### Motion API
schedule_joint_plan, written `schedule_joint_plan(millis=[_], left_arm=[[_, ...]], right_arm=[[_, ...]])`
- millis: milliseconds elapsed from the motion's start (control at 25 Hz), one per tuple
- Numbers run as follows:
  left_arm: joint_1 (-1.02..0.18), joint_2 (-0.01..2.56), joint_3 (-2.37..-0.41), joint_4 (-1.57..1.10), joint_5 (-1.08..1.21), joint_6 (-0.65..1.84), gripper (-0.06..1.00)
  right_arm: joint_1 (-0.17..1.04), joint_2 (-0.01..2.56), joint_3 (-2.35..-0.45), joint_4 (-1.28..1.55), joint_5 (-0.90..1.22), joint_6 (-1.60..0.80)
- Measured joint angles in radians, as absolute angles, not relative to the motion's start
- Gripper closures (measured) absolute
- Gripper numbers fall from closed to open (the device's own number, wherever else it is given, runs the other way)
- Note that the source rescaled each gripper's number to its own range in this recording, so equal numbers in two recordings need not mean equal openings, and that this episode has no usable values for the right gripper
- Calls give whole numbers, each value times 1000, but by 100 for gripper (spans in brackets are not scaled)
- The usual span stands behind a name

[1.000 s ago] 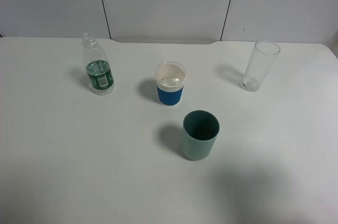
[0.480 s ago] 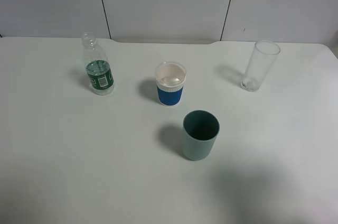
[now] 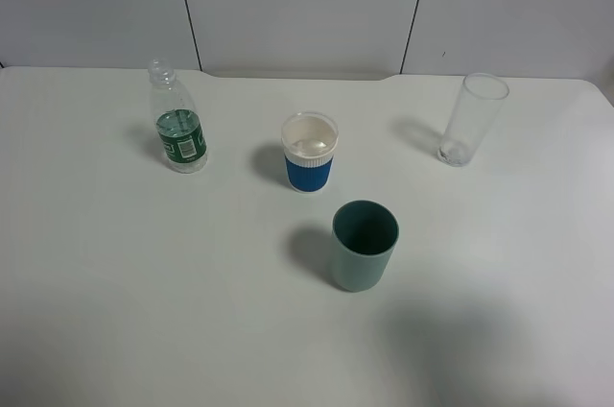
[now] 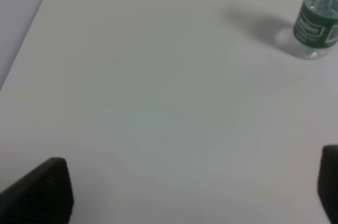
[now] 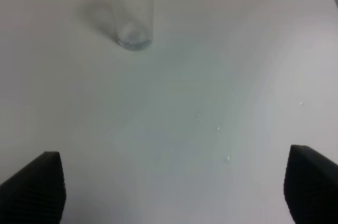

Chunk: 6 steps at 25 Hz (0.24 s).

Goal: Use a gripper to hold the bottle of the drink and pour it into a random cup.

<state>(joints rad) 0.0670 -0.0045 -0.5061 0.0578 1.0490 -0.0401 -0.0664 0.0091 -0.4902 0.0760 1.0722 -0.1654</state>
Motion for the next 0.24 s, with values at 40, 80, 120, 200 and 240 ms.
schedule_joint_plan(millis=[40, 80, 120, 200, 240], left_arm=[[67, -5, -506, 58, 1049, -40, -6], [67, -5, -506, 58, 1049, -40, -6], [67, -5, -506, 58, 1049, -40, -6], [67, -5, -506, 58, 1049, -40, -6], [67, -5, -506, 58, 1049, -40, -6]], right_arm=[[-66, 9, -490, 76, 1072, -165], [-66, 9, -490, 76, 1072, -165], [-66, 9, -490, 76, 1072, -165], [-66, 9, -490, 76, 1072, -165], [-66, 9, -490, 76, 1072, -165]])
